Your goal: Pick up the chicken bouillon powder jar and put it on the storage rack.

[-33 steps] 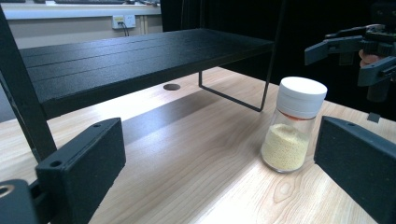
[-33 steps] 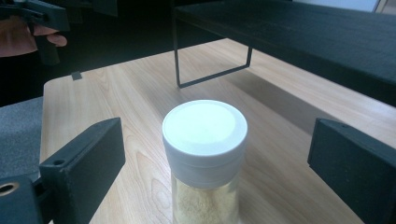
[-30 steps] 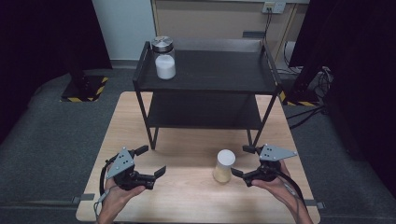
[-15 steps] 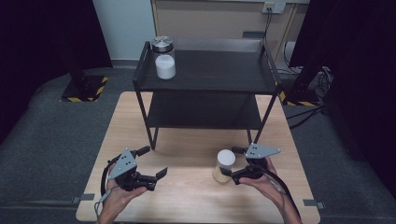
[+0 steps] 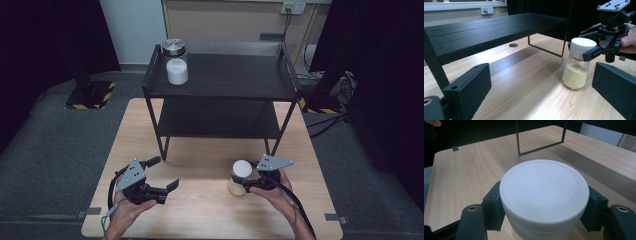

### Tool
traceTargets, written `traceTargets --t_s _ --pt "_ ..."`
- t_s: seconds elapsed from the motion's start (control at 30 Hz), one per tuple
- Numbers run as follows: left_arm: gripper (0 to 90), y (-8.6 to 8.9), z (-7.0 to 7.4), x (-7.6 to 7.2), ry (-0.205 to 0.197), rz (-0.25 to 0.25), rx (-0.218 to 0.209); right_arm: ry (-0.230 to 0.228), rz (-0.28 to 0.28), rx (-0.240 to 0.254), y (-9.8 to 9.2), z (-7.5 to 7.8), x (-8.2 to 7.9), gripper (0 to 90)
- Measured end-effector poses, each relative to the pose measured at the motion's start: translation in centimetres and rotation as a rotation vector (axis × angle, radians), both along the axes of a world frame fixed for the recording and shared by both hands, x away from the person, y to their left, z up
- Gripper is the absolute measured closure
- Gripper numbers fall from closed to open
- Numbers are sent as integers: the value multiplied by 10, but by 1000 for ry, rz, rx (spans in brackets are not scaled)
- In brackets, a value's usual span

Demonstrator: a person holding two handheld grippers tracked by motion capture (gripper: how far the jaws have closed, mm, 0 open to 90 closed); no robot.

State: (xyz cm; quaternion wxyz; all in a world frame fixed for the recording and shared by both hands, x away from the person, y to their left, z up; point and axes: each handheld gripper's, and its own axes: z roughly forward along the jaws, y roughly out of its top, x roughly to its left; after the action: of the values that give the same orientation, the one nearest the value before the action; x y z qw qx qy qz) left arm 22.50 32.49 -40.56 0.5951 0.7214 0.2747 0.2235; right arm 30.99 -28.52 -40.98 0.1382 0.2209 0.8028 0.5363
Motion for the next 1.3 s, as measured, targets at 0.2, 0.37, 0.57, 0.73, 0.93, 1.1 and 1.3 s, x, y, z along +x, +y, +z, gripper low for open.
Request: traceTargets --t_s 0.2,0.37,0.57,0.73,0.93,1.1,1.3 --pt "10 0 0 0 1 -1 -2 12 -22 -23 2 7 -2 341" --pt "10 0 0 1 1 -3 0 9 -35 -36 0 17 -6 341" --pt "10 -1 0 0 2 -4 3 -7 -43 -7 -11 36 -10 341" --pt "10 -1 0 0 3 -4 4 -22 -49 7 -20 61 -15 341" --pt "10 -1 0 0 4 -3 0 -37 -57 12 -25 95 -19 341" --pt "10 -2 0 0 6 -7 5 -50 -42 13 -29 125 -20 340" --pt "10 -1 0 0 7 -7 -1 -70 -29 -14 -26 167 -20 340"
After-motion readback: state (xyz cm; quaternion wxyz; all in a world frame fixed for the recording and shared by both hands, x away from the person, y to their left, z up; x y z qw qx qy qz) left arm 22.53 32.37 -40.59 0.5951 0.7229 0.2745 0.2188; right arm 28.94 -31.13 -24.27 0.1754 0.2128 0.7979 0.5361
